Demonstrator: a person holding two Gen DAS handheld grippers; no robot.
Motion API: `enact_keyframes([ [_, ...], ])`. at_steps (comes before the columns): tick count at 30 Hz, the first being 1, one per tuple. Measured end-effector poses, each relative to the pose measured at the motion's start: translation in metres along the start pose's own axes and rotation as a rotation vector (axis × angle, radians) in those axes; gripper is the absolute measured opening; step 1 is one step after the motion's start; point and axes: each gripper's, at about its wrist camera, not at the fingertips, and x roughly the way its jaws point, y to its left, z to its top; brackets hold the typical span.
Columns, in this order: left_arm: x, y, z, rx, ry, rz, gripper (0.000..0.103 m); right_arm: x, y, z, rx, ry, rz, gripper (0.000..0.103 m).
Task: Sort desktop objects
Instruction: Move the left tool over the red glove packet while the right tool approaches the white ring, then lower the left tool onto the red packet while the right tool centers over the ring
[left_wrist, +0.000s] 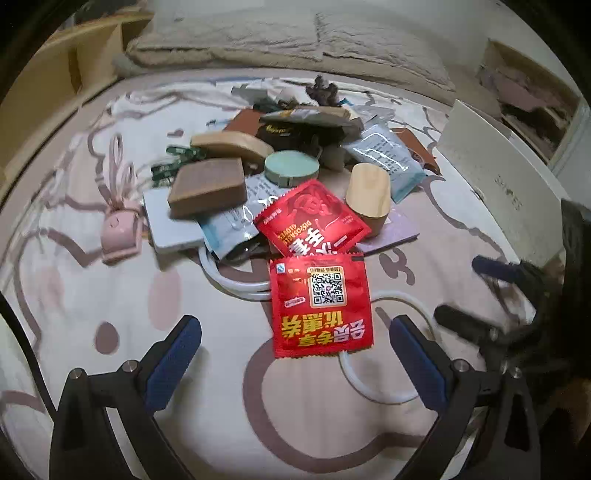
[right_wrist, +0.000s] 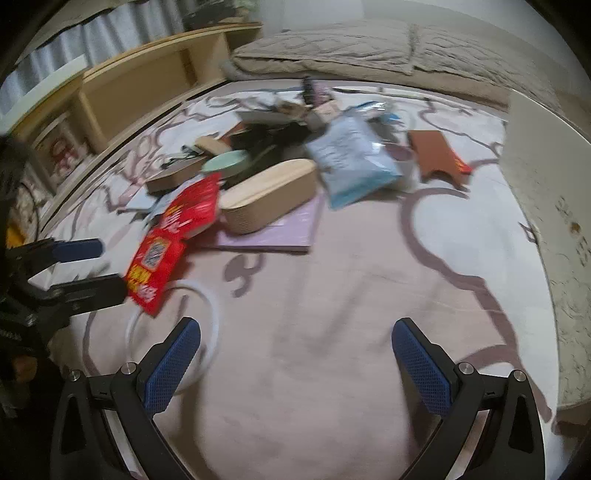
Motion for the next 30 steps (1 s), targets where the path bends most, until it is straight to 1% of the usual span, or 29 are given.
enact_keyframes([
  [3,0.003,0.0,-0.001,-0.038,0.009,-0.023,0.103,0.006,0.013,-0.003,-0.051,0.01,-0.024,0.103],
  [7,0.003,0.002,-0.001,-0.087,0.005,-0.043,0.103,0.01,0.021,-0.009,-0.141,0.031,-0.098,0.103],
  [10,0.006,0.006,0.0,-0.128,0.011,-0.063,0.103,0.007,0.013,-0.01,-0.129,0.047,-0.126,0.103],
  [14,0.011,0.007,0.002,-0.146,0.013,-0.057,0.103,0.001,-0.004,-0.012,-0.104,0.063,-0.162,0.103],
  [16,0.013,0.006,0.003,-0.148,0.014,-0.052,0.103,-0.004,-0.017,-0.014,-0.081,0.077,-0.18,0.103],
  [18,0.016,0.004,0.004,-0.148,0.018,-0.048,0.103,-0.008,-0.029,-0.014,-0.054,0.086,-0.179,0.103],
  [21,0.019,0.001,0.003,-0.134,0.017,-0.031,0.103,-0.011,-0.041,-0.014,-0.042,0.09,-0.223,0.103],
  [27,0.028,-0.011,0.005,-0.08,0.007,0.027,0.103,-0.016,-0.054,-0.013,-0.028,0.094,-0.268,0.103],
  [30,0.035,-0.016,0.004,-0.04,0.014,0.071,0.103,-0.02,-0.059,-0.013,-0.014,0.084,-0.273,0.103],
])
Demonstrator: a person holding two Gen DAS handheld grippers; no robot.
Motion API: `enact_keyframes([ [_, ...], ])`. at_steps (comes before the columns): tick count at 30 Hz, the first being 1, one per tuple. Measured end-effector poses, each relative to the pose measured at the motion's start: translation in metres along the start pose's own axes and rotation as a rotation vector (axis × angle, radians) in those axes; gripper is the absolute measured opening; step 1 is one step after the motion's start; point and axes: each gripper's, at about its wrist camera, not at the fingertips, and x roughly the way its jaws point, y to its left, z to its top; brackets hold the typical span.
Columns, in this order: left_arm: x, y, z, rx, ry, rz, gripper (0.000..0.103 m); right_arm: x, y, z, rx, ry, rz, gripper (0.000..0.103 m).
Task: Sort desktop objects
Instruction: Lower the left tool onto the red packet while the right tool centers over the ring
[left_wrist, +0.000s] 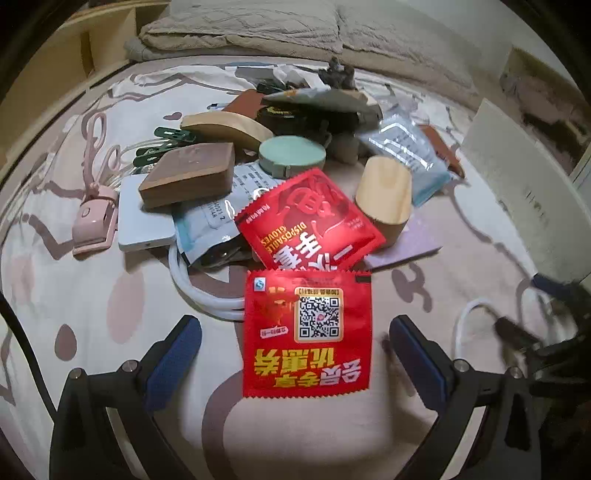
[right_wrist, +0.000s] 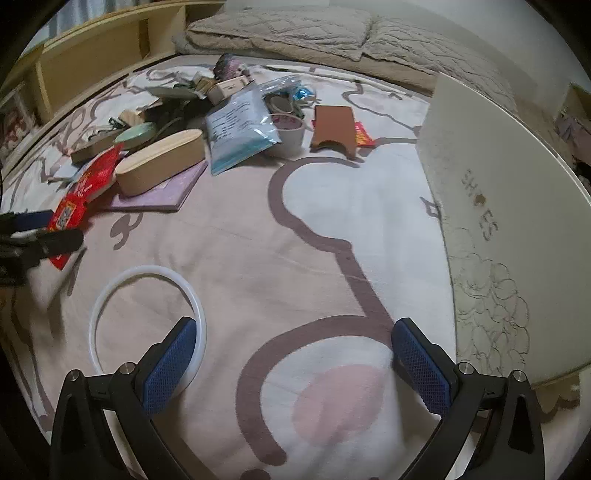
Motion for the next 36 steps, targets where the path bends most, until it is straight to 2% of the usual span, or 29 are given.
enact_keyframes([
  [4,0.005,-0.005,-0.002,0.042,0.001,0.048,0.103,-0.006,-0.002,-0.001,0.013,-0.026,0.029,0.103],
  [8,0.006,-0.008,-0.004,0.061,-0.005,0.067,0.103,-0.015,0.003,0.001,0.003,-0.063,0.131,0.103],
  [12,0.006,-0.007,-0.006,0.062,-0.009,0.068,0.103,-0.02,0.018,0.001,-0.049,-0.066,0.23,0.103],
  [15,0.006,-0.007,-0.007,0.054,-0.017,0.074,0.103,-0.02,0.031,-0.002,-0.106,-0.055,0.261,0.103],
  [18,0.006,-0.01,-0.011,0.072,-0.035,0.09,0.103,-0.019,0.046,-0.007,-0.17,-0.041,0.268,0.103],
  [24,0.003,-0.008,-0.011,0.08,-0.03,0.07,0.103,-0.013,0.062,-0.015,-0.258,-0.013,0.254,0.103],
  [36,-0.005,-0.001,-0.01,0.034,-0.028,0.004,0.103,-0.006,0.06,-0.02,-0.226,-0.038,0.25,0.103],
])
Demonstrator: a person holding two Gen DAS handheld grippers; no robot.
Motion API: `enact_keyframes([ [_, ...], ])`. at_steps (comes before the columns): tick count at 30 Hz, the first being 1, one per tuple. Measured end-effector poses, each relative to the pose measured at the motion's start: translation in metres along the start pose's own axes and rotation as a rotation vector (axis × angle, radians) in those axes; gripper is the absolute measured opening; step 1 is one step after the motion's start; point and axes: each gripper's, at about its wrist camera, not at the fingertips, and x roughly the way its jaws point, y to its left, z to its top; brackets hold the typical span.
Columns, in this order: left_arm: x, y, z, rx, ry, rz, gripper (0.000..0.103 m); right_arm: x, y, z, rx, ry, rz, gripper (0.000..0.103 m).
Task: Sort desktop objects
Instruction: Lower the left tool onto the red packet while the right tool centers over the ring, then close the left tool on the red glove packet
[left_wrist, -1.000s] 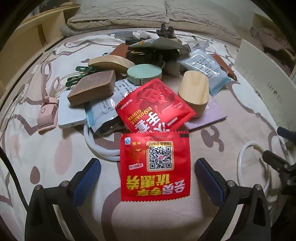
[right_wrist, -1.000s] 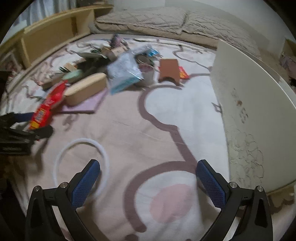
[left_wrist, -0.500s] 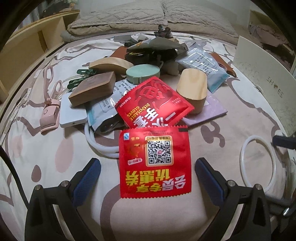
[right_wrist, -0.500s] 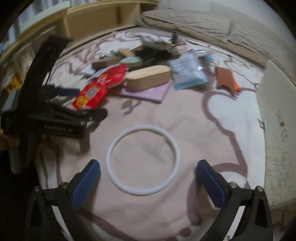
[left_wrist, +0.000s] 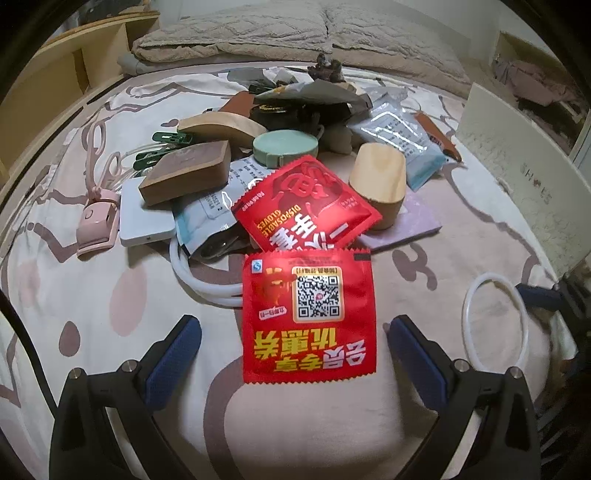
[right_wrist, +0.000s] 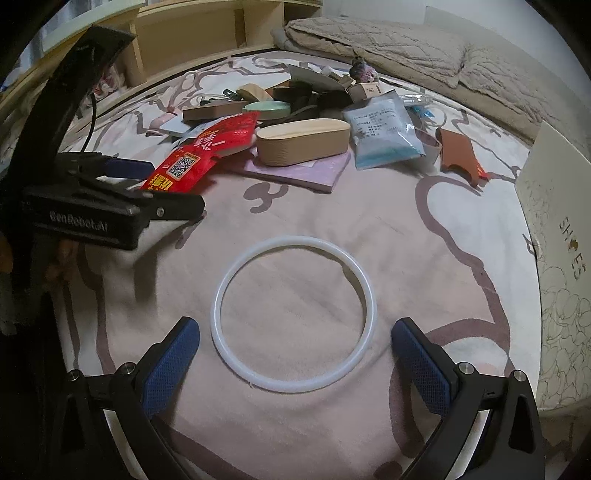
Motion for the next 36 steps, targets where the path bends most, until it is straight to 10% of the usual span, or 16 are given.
enact_keyframes([
  [36,-0.012,-0.001,0.003,0.008,-0.04,-0.022,0.064,0.003,0.0,0.003,0.009,-0.003,-0.003,0.103],
])
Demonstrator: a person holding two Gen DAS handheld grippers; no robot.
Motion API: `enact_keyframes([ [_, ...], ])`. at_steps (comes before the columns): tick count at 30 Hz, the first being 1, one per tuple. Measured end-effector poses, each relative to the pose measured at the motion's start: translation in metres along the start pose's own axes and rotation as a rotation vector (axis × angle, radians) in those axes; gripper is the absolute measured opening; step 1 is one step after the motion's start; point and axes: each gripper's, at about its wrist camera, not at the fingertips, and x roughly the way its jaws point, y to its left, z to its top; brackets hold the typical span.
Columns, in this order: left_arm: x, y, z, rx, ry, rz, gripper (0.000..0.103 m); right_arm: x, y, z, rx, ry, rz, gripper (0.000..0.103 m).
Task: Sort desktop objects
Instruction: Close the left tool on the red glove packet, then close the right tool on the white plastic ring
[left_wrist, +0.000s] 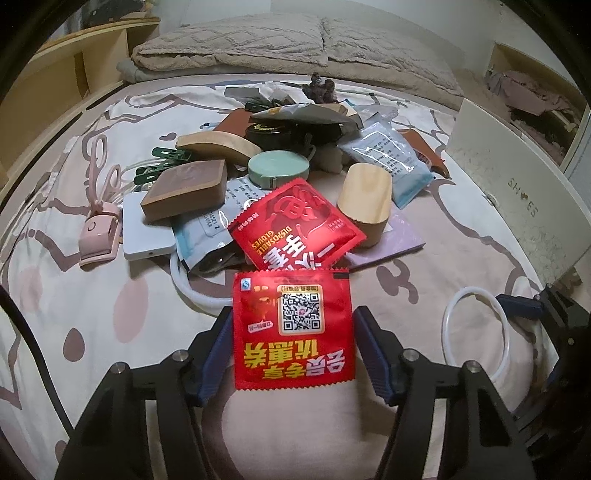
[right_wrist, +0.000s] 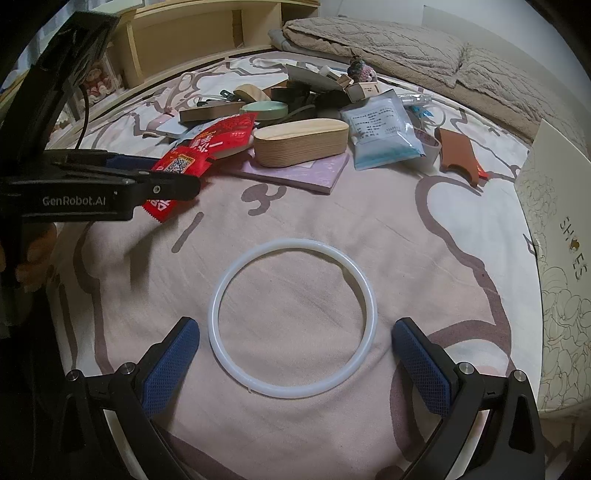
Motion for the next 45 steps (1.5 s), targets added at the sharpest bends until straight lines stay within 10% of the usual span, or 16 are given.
enact_keyframes([
  [45,0.002,-0.003,-0.004,0.04,0.027,0.083,0.064,-0.011,-0.011,0.008,0.101,-0.091,0.008,0.085],
])
